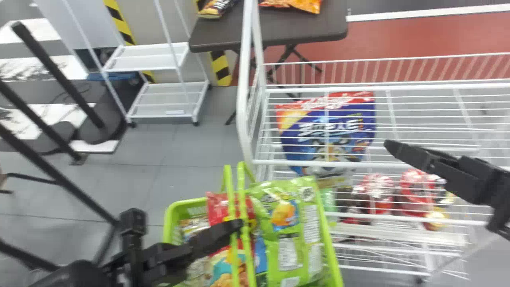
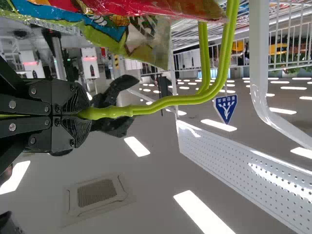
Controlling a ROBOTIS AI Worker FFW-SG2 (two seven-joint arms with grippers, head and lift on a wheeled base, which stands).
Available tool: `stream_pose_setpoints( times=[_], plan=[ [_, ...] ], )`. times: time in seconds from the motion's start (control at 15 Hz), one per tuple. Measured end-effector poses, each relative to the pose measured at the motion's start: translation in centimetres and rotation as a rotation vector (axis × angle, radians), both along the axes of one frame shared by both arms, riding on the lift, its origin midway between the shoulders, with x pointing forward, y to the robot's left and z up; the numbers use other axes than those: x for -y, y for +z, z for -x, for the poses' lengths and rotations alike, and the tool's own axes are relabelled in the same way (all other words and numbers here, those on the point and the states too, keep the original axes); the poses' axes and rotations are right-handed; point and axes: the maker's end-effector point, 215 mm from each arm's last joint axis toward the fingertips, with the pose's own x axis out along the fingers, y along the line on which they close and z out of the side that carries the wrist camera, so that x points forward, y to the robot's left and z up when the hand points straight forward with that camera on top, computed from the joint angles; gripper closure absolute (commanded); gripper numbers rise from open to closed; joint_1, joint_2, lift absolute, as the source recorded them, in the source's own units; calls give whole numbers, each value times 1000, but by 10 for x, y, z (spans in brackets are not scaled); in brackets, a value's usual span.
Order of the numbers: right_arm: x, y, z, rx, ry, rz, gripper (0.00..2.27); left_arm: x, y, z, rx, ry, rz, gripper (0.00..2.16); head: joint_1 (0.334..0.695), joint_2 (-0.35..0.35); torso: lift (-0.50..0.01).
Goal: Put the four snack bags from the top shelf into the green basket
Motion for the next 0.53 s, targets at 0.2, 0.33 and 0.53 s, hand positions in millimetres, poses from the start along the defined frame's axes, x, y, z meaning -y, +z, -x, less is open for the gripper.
stream_pose_setpoints(
  times=[0.2, 0.33, 0.53],
  plan=[
    [74, 8, -34, 319, -301, 372, 43, 2, 1, 0, 2, -4, 1, 2145, 695, -81, 0],
    [86, 5, -31, 410, -363, 499, 43, 2, 1, 0, 2, -5, 3, 2145, 695, -100, 0],
    [96, -9, -20, 468, -403, 532, 46, 2, 1, 2, 1, -4, 7, 2145, 695, -118, 0]
  ],
)
